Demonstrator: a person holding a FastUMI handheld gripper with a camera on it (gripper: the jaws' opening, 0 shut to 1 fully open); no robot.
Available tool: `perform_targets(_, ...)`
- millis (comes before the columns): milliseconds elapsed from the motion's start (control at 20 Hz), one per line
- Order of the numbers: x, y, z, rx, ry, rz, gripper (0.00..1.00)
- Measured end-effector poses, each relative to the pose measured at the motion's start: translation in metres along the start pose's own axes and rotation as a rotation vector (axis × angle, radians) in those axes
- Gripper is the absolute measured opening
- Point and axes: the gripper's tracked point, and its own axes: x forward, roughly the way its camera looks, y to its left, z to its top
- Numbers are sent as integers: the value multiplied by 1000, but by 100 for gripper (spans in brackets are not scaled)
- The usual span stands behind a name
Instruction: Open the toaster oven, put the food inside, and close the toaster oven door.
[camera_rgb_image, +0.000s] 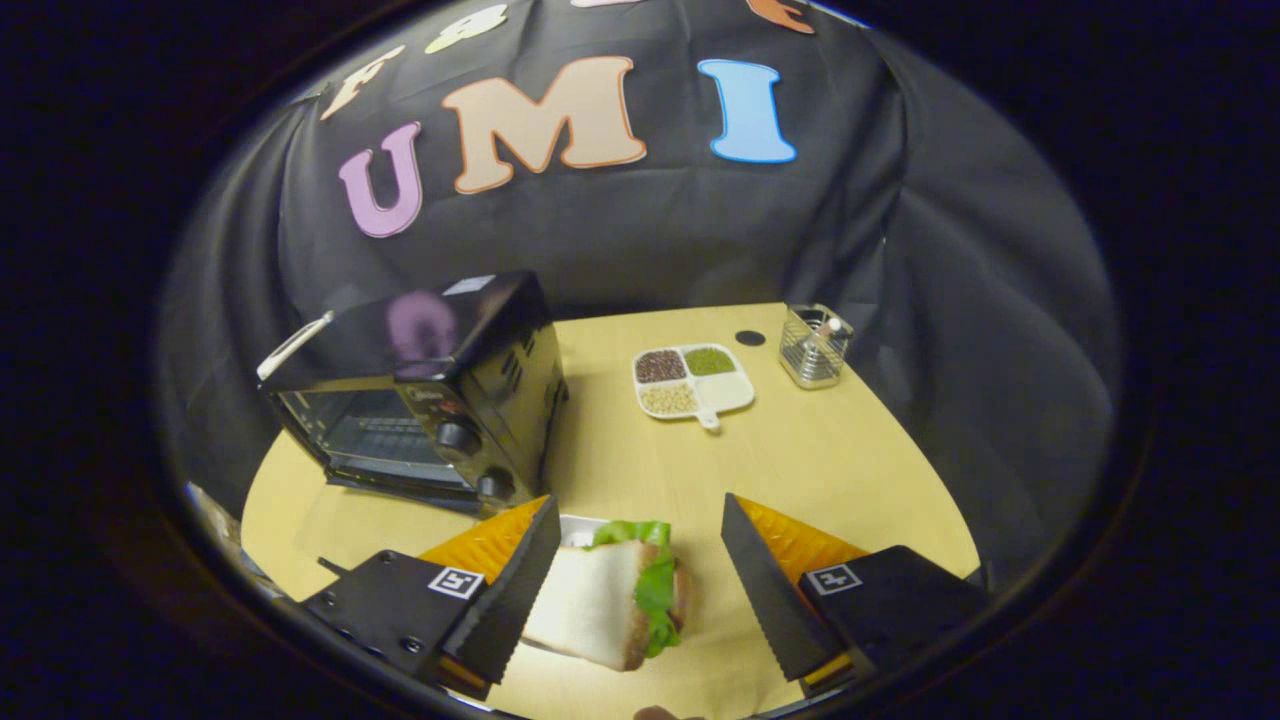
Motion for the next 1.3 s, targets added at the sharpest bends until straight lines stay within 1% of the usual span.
perform_targets(300, 15, 0, -63, 104, 128, 24, 100)
perform_targets(400, 17, 8, -74, 156, 161, 49, 100)
perform_targets(450, 14, 14, -75, 192, 176, 75, 100)
perform_targets(550, 15, 15, -70, 237, 188, 81, 86)
perform_targets(700, 13, 20, -57, 287, 167, 102, 66)
perform_targets(800, 1, 21, -46, 287, 143, 103, 52)
perform_targets(850, 7, 20, -42, 276, 136, 91, 46)
perform_targets(950, -1, 25, -32, 275, 116, 101, 32)
perform_targets(1100, -17, 43, -14, 328, 99, 152, 32)
perform_targets(1300, -34, 86, -2, 424, 108, 240, 32)
